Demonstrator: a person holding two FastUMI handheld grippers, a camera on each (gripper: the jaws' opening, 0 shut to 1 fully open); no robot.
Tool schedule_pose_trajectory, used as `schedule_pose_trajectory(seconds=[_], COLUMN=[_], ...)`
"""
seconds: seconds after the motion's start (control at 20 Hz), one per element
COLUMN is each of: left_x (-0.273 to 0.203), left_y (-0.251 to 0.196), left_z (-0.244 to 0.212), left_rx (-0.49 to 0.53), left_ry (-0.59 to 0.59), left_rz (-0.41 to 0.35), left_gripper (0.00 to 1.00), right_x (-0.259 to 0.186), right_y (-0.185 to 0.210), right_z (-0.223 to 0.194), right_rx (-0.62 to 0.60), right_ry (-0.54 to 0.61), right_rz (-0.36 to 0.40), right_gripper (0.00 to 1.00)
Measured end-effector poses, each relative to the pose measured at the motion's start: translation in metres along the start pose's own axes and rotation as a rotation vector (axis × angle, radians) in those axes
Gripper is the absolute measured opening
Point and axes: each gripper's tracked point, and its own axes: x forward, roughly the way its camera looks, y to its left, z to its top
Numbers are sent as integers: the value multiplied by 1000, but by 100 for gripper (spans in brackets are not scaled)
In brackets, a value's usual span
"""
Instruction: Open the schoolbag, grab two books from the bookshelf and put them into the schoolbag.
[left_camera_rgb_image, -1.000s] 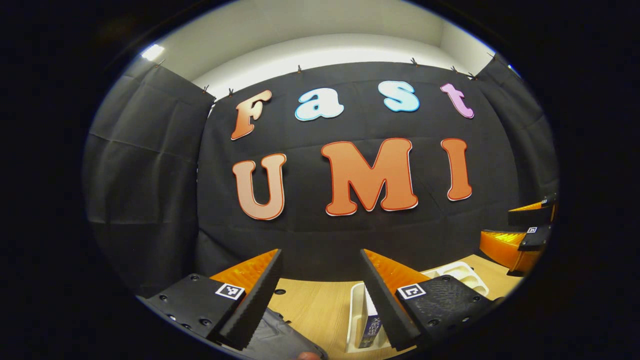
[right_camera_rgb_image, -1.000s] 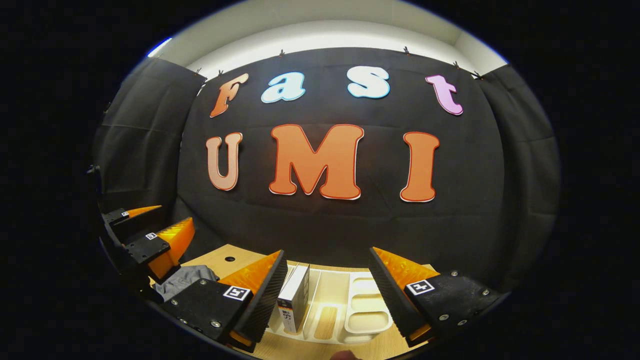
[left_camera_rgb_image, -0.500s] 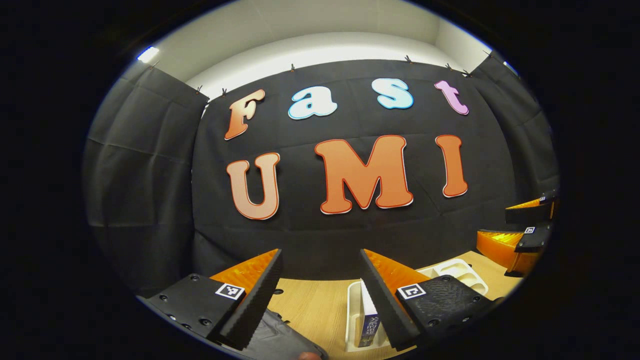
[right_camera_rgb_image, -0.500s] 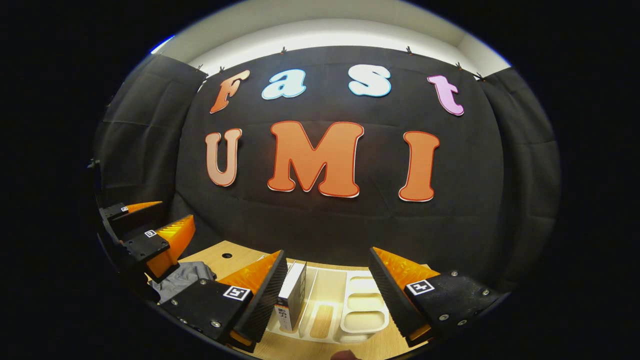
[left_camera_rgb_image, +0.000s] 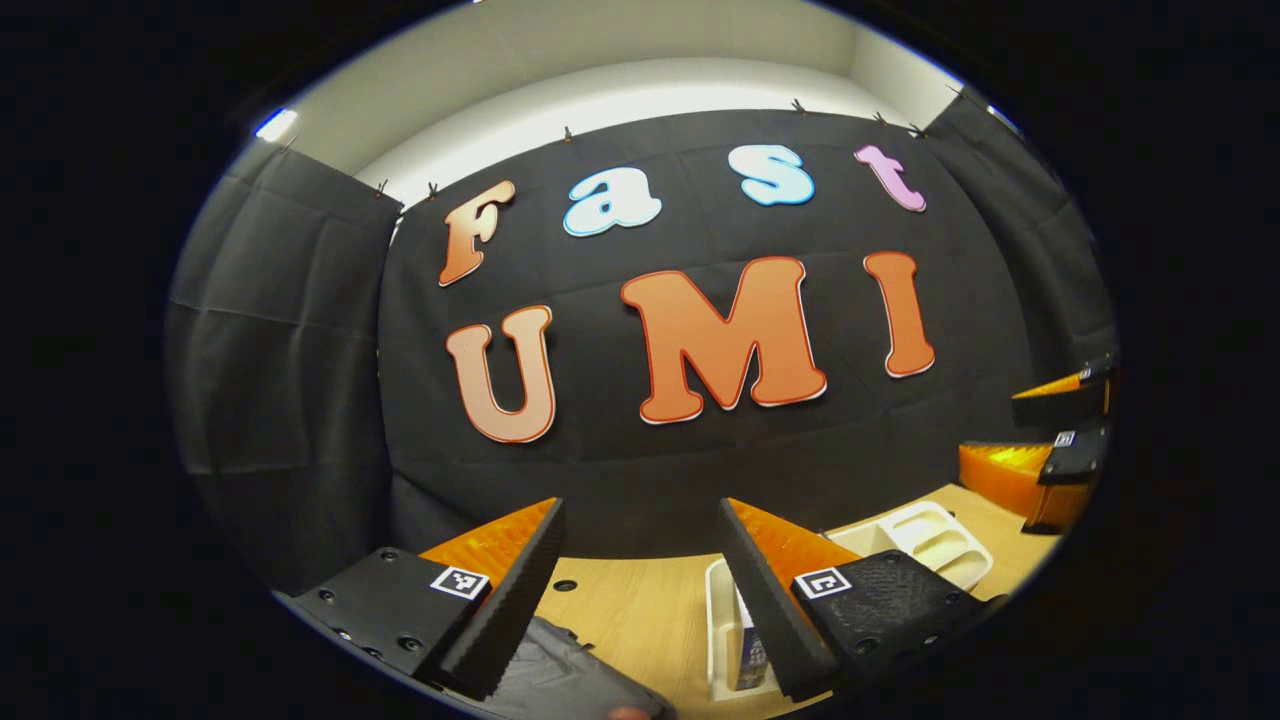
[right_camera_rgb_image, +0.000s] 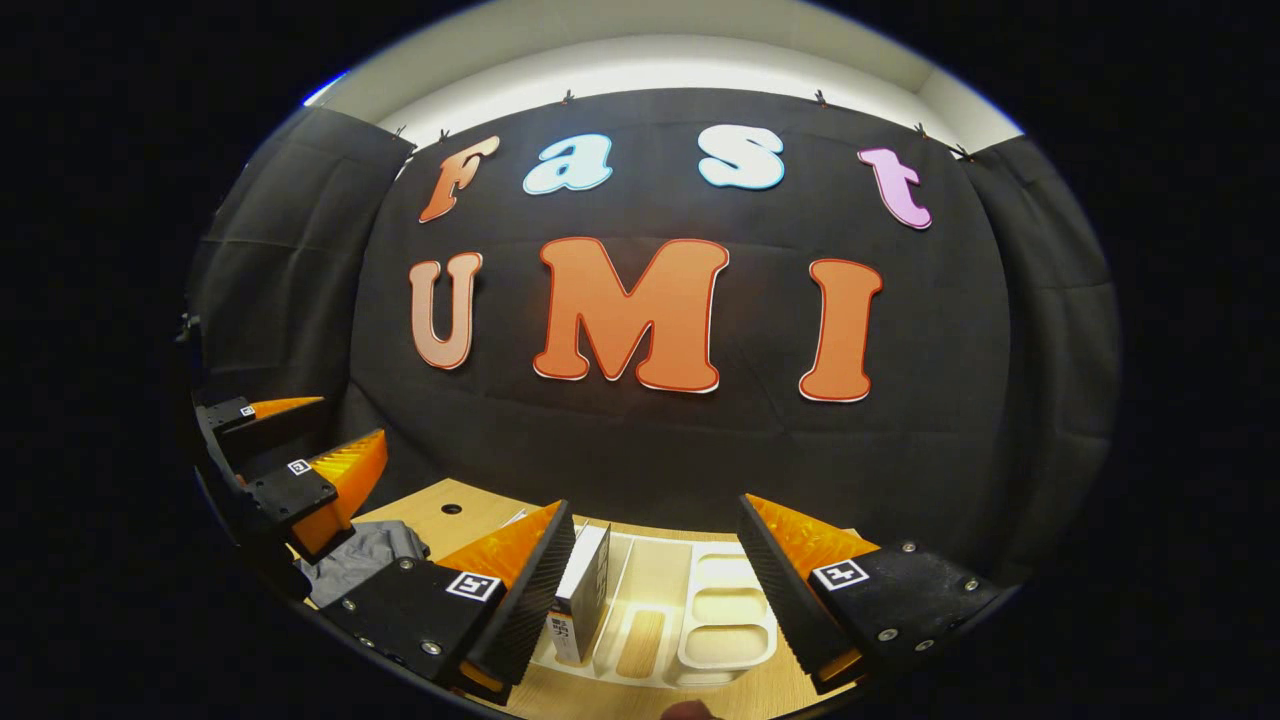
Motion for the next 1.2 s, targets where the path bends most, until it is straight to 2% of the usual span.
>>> schedule_pose_trajectory(seconds=[0.4,0.6,1.0,1.1,1.2], left_x=[-10,-18,-45,-52,-63], left_y=[-3,-11,-8,-11,-8], left_z=[-72,-109,-212,-236,-256], left_rx=[162,257,516,548,592], left_ry=[147,207,417,461,509], left_rz=[-17,-54,-104,-134,-132], left_gripper=[97,97,96,95,95], right_x=[6,8,10,11,13], right_y=[-11,-18,-29,-32,-33], right_z=[-5,-6,-16,-18,-21], right_rx=[-17,-27,-38,-35,-34], right_ry=[8,4,15,18,20], right_rz=[-14,-22,-26,-26,-22], right_gripper=[97,97,97,97,97])
